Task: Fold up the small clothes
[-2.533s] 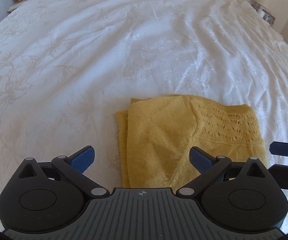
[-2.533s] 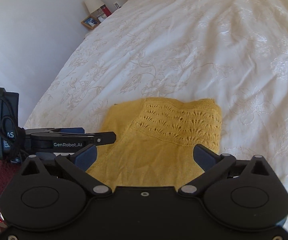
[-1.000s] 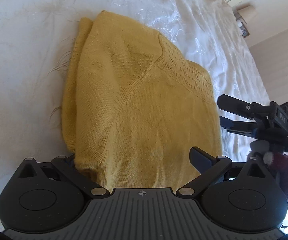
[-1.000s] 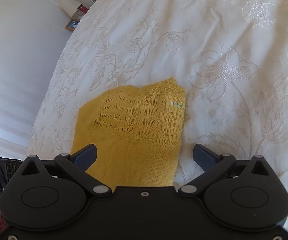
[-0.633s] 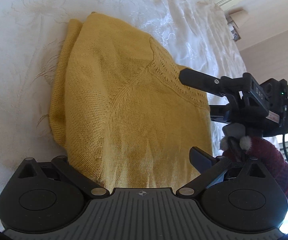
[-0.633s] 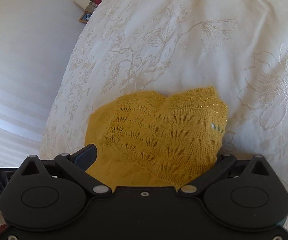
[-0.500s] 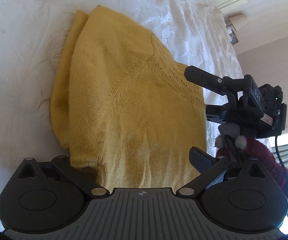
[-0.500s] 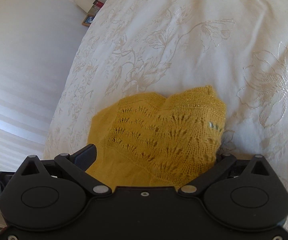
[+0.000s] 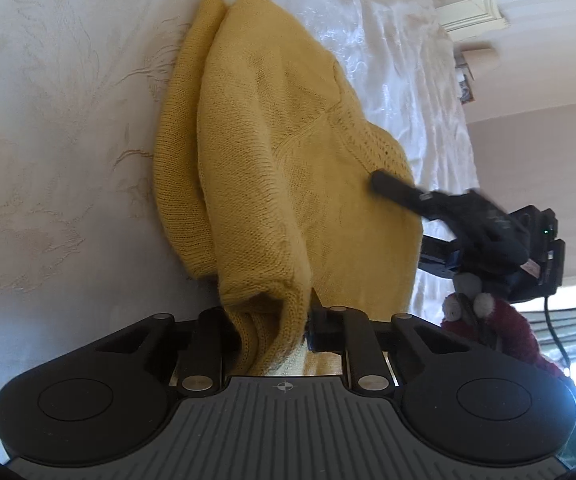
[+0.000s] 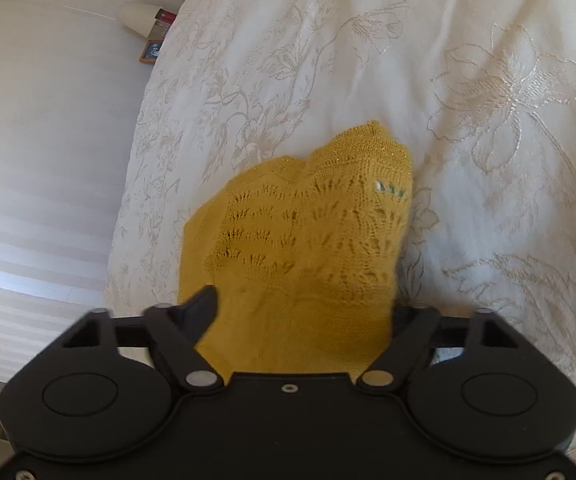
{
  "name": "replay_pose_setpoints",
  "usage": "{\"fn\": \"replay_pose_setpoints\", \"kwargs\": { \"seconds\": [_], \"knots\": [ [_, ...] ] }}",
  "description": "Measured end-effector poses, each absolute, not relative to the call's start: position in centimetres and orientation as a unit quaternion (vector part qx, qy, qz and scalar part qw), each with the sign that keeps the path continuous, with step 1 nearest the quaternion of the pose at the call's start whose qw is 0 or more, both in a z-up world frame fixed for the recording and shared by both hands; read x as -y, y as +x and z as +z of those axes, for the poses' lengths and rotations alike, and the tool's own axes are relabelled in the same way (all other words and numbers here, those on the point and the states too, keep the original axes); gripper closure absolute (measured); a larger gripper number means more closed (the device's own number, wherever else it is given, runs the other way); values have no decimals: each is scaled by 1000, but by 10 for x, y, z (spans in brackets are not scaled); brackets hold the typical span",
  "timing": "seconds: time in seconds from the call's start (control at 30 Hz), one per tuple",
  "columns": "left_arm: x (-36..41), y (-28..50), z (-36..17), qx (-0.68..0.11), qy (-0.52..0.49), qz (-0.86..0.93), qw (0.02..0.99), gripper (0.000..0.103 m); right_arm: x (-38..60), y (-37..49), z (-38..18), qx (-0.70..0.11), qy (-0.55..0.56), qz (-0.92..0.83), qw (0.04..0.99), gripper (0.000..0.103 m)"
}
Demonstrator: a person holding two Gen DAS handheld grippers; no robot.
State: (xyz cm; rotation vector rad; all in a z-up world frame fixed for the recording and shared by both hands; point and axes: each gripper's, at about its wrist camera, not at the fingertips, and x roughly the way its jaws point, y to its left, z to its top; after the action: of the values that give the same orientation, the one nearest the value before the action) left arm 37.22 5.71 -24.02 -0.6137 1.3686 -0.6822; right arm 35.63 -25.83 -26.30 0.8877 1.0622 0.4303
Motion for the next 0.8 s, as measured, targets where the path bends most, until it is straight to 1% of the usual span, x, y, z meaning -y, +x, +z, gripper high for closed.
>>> {"fn": "replay_pose_setpoints", "kwargs": {
  "seconds": [0.03, 0.2, 0.33, 0.5, 0.6, 0.77, 0.8],
  "knots": [
    [-59, 372, -238, -609, -279, -305, 677, 85, 256, 355, -259, -495, 385, 182, 757, 61],
    [-61, 356, -222, -596, -308, -320, 669, 85, 253, 332, -229, -476, 384, 161, 775, 64],
    [-48, 325, -207, -598, -299, -341, 661, 85, 251, 297, -208, -466, 388, 153, 780, 65],
    [-32, 267, -193, -601, -284, -357, 656, 85, 257, 237, -197, -473, 391, 157, 774, 65],
    [-26, 227, -191, -608, -285, -353, 652, 85, 264, 198, -200, -482, 391, 164, 766, 65],
    [-18, 165, -206, -632, -281, -307, 654, 84, 283, 148, -215, -512, 377, 163, 754, 64],
    [-18, 156, -211, -638, -277, -287, 659, 84, 287, 141, -219, -518, 370, 156, 755, 61]
  ]
}}
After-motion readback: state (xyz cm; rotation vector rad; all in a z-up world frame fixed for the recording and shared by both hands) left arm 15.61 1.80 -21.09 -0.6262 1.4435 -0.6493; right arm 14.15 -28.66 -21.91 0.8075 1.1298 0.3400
